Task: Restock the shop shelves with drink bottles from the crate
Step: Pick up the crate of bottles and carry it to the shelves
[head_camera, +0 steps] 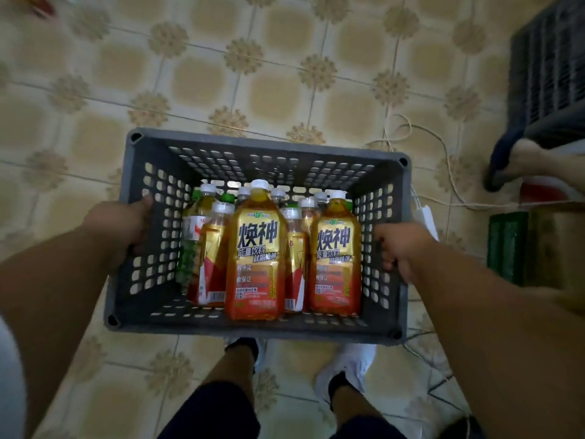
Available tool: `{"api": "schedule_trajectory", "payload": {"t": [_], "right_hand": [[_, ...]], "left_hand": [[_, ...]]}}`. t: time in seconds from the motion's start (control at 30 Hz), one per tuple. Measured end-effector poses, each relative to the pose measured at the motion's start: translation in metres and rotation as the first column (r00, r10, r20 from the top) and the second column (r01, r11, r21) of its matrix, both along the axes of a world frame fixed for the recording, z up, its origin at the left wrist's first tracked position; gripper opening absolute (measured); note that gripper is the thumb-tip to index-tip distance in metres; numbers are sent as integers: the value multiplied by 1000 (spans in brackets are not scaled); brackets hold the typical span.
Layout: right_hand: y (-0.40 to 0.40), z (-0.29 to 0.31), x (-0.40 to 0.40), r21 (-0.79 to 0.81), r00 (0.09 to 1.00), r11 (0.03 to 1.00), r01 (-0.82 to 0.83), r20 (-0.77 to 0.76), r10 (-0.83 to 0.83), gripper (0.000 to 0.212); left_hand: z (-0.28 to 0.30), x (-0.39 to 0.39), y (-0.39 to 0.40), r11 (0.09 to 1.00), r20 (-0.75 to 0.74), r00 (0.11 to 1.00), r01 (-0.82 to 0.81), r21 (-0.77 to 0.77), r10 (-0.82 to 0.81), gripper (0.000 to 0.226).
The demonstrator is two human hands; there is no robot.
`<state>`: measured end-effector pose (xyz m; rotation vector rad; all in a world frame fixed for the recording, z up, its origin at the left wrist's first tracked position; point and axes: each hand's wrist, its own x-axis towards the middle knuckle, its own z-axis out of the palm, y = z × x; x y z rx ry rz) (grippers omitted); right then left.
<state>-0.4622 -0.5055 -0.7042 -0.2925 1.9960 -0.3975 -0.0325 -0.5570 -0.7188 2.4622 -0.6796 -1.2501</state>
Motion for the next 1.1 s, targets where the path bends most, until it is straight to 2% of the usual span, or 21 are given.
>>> {"api": "schedule_trajectory", "payload": {"t": [0.17, 0.4, 0.57, 0.67, 0.87, 0.97, 1.1], "right_hand": [[-62, 65, 72, -44, 984, 984, -171, -49, 169, 14], [-145, 124, 183, -65, 911, 910, -410, -74, 405, 16], [-203, 118, 243, -32, 842, 842, -539, -63, 536, 14], [-243, 106, 280, 0, 779, 781, -624, -80, 622, 15], [-328, 116, 362, -44, 672, 671, -740, -90, 735, 20], [-373, 126, 398, -27, 615, 616, -787, -113, 780, 14], [-422, 131, 452, -16, 571, 576, -817, -163, 805, 21]], "left_hand": [[74, 70, 14, 986, -94, 985, -152, -70, 145, 38], [144, 166, 21, 927, -57, 934, -358, -114, 353, 34], [146, 214, 9, 888, -23, 897, -440, -131, 441, 40], [132, 241, 6, 859, -1, 862, -505, -87, 507, 47], [128, 289, -19, 785, 95, 779, -617, -59, 619, 56], [132, 314, -45, 730, 5, 733, -676, -106, 680, 46], [131, 346, -73, 681, -106, 690, -724, -109, 716, 43]]}}
